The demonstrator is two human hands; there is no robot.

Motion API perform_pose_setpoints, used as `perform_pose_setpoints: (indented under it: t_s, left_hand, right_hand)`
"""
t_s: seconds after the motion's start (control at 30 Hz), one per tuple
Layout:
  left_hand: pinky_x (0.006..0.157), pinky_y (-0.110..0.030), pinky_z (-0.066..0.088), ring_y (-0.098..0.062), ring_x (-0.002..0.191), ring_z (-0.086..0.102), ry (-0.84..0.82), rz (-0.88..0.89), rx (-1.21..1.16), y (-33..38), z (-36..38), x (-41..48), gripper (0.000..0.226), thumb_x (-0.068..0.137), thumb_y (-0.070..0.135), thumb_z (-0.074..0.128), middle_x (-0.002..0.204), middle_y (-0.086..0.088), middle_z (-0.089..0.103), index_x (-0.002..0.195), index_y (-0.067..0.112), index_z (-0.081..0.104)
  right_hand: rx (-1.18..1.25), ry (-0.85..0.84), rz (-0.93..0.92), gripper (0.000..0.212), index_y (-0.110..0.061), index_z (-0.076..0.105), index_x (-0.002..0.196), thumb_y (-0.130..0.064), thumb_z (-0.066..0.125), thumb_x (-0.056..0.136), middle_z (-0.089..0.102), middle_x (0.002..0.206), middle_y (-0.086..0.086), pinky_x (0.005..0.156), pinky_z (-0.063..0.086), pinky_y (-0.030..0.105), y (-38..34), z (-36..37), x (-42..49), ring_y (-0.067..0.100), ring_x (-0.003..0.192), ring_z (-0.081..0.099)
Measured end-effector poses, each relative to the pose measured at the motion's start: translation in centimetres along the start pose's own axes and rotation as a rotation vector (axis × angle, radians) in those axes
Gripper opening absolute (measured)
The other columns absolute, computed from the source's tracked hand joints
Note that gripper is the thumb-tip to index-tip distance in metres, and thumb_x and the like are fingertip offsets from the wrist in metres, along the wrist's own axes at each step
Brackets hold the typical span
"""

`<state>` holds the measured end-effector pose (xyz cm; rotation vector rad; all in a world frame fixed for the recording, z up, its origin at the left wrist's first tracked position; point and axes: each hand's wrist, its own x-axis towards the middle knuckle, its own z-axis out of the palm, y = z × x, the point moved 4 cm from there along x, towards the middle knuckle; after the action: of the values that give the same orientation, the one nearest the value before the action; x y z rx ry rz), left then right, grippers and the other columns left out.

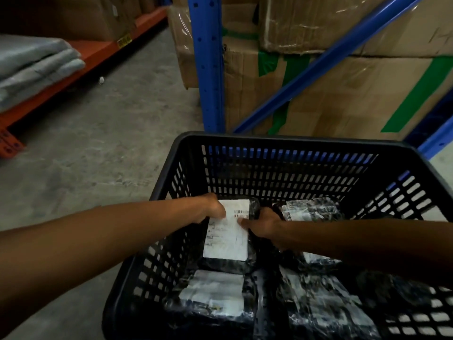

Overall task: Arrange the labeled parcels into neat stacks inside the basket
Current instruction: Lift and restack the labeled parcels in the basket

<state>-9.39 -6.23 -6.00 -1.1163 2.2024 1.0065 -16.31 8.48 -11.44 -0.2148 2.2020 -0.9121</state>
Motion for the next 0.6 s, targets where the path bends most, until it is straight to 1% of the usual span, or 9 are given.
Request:
perform_pose_setpoints:
  t_s: [0.1,0.17,0.2,0.3,0.37,0.43,0.5,0.53,0.6]
  left_hand:
    - [0.111,-0.034,0.042,-0.031,0.139,0.044,0.110,0.005,0.204,0.6,0.4,-0.2,0.061,0.098,0.013,0.050,0.152,-0.018,0.040,0.152,0.000,0.027]
    - [0.110,-0.032,0.043,-0.030,0.138,0.045,0.119,0.003,0.245,0.7,0.3,-0.1,0.061,0.097,0.012,0.051,0.151,-0.017,0.041,0.152,0.000,0.027]
    - [0.108,-0.032,0.045,-0.030,0.135,0.048,0.105,0.003,0.258,0.6,0.0,-0.2,0.059,0.095,0.010,0.053,0.148,-0.017,0.044,0.149,0.000,0.032]
    - [0.106,-0.035,0.048,-0.031,0.129,0.054,0.061,0.083,0.423,0.8,-0.5,-0.9,0.047,0.096,0.010,0.051,0.143,-0.017,0.051,0.142,0.001,0.044]
    - [0.102,-0.033,0.050,-0.030,0.126,0.055,0.033,0.151,0.492,1.0,-0.6,-2.1,0.046,0.097,0.011,0.050,0.141,-0.015,0.052,0.141,0.003,0.047]
    - [0.097,-0.031,0.052,-0.028,0.123,0.058,-0.009,0.217,0.613,1.3,-0.5,-3.5,0.043,0.096,0.013,0.051,0.139,-0.012,0.055,0.138,0.007,0.052]
    - [0.089,-0.028,0.051,-0.026,0.123,0.060,-0.060,0.271,0.836,1.2,-0.3,-5.8,0.045,0.094,0.016,0.056,0.139,-0.009,0.057,0.138,0.008,0.054]
    - [0.087,-0.026,0.049,-0.025,0.124,0.059,-0.113,0.278,0.935,0.8,-0.1,-7.2,0.049,0.092,0.019,0.060,0.139,-0.008,0.057,0.139,0.009,0.054]
    - [0.087,-0.024,0.045,-0.023,0.125,0.057,-0.279,0.278,1.143,-0.5,0.9,-9.9,0.060,0.086,0.027,0.071,0.140,-0.006,0.057,0.140,0.009,0.054]
  right_hand:
    - [-0.004,-0.018,0.040,0.050,-0.006,0.064,0.125,-0.036,0.073,0.086,0.067,0.127,0.013,0.096,0.056,0.040,0.2,0.4,0.6,0.031,0.113,0.064]
    - [0.043,-0.025,0.011,0.046,-0.007,0.064,0.127,-0.029,0.073,0.087,0.067,0.128,0.013,0.097,0.055,0.043,0.4,0.5,0.7,0.031,0.114,0.064]
    - [0.066,-0.028,-0.003,0.049,-0.007,0.060,0.130,-0.025,0.074,0.087,0.066,0.129,0.013,0.098,0.055,0.043,0.4,0.6,0.6,0.030,0.114,0.064]
    - [0.179,-0.065,-0.045,0.074,-0.006,0.033,0.147,-0.013,0.074,0.087,0.060,0.136,0.012,0.099,0.053,0.040,-0.5,0.5,-0.3,0.030,0.119,0.061]
    - [0.200,-0.087,-0.110,0.071,-0.006,0.034,0.147,-0.007,0.072,0.088,0.060,0.137,0.012,0.095,0.054,0.038,-1.8,-0.2,-1.2,0.027,0.115,0.062]
    - [-0.005,-0.056,-0.211,0.077,-0.010,0.026,0.153,-0.008,0.069,0.089,0.060,0.136,0.013,0.093,0.056,0.040,-3.1,-1.6,-2.6,0.028,0.111,0.063]
    - [-0.331,-0.076,-0.358,0.085,-0.015,0.017,0.157,-0.011,0.068,0.089,0.053,0.145,0.012,0.098,0.055,0.042,-4.1,-2.7,-4.5,0.030,0.120,0.059]
    - [-0.454,-0.147,-0.422,0.086,-0.015,0.017,0.157,-0.012,0.069,0.089,0.047,0.151,0.011,0.102,0.052,0.041,-4.2,-2.9,-5.6,0.029,0.128,0.055]
    - [-0.652,-0.366,-0.511,0.085,-0.015,0.024,0.155,-0.018,0.073,0.086,0.041,0.156,0.006,0.110,0.044,0.034,-3.7,-2.6,-8.5,0.024,0.137,0.047]
